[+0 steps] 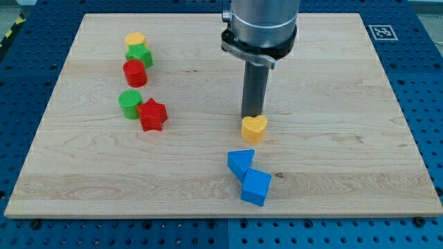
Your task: Push the yellow hexagon left to the yellow heart
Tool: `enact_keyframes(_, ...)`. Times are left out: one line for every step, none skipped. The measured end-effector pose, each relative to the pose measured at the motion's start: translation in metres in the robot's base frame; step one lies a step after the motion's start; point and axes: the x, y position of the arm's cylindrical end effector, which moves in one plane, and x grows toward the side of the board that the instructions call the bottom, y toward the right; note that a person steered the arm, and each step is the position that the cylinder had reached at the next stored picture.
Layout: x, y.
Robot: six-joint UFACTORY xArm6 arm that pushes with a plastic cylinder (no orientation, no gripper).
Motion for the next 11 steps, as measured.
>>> enact_keyframes(0.026,0.006)
enact_keyframes(0.036,0.021)
enact_keyframes(0.003,0.023)
enact_keyframes(-0.056,0.016)
enact_keyframes(-0.121,-0.006)
enact_keyframes(-0.177,-0.050)
enact_keyframes(-0.225,-0.114)
enact_keyframes(-0.239,-0.190)
enact_keyframes(-0.227,-0.255)
enact_keyframes(-0.197,-0.261)
enact_keyframes(-0.182,-0.249)
